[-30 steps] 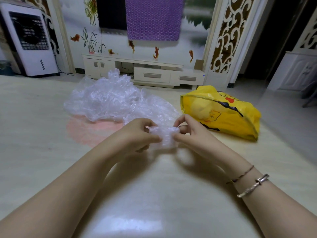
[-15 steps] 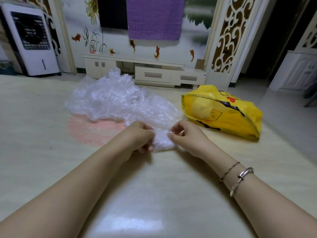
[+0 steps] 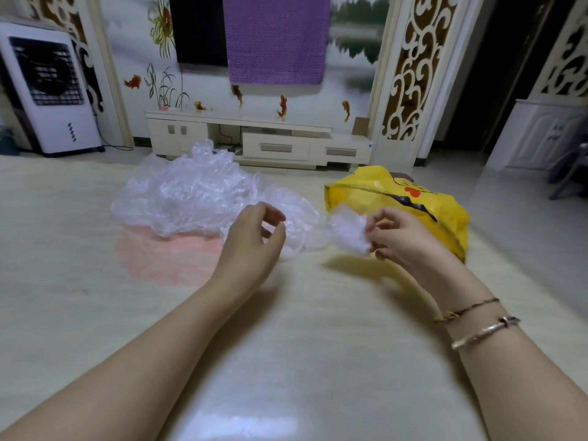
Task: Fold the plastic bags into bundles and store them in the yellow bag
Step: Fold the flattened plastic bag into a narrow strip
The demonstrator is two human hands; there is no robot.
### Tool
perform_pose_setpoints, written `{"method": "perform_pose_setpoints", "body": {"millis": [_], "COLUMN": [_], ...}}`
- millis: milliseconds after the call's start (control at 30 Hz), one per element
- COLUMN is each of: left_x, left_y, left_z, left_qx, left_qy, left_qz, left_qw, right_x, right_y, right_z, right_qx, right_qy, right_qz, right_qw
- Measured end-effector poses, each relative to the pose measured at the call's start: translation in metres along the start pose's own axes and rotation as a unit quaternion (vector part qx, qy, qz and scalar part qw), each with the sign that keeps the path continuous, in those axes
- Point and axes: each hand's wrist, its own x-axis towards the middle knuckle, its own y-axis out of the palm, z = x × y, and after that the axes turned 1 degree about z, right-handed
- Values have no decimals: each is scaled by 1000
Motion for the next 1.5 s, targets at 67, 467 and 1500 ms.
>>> {"method": "perform_pose_setpoints", "body": {"millis": [67,467,1500], "left_x": [0,-8,-6], "left_y": [4,7,-24], "left_z": [7,6,-26], "left_qx": [98,168,-344], "left_qy": [30,46,-100], "left_qz": [39,127,71], "left_qw": [994,976,931], "right_x": [11,36,-10], "right_y": [-9,-27,48], "right_z": [-8,-31,2], "right_qx": [40,131,8], "right_qy": [23,122,-94], "right_qz": [-72,-190,-13], "right_qw": [996,965,995]}}
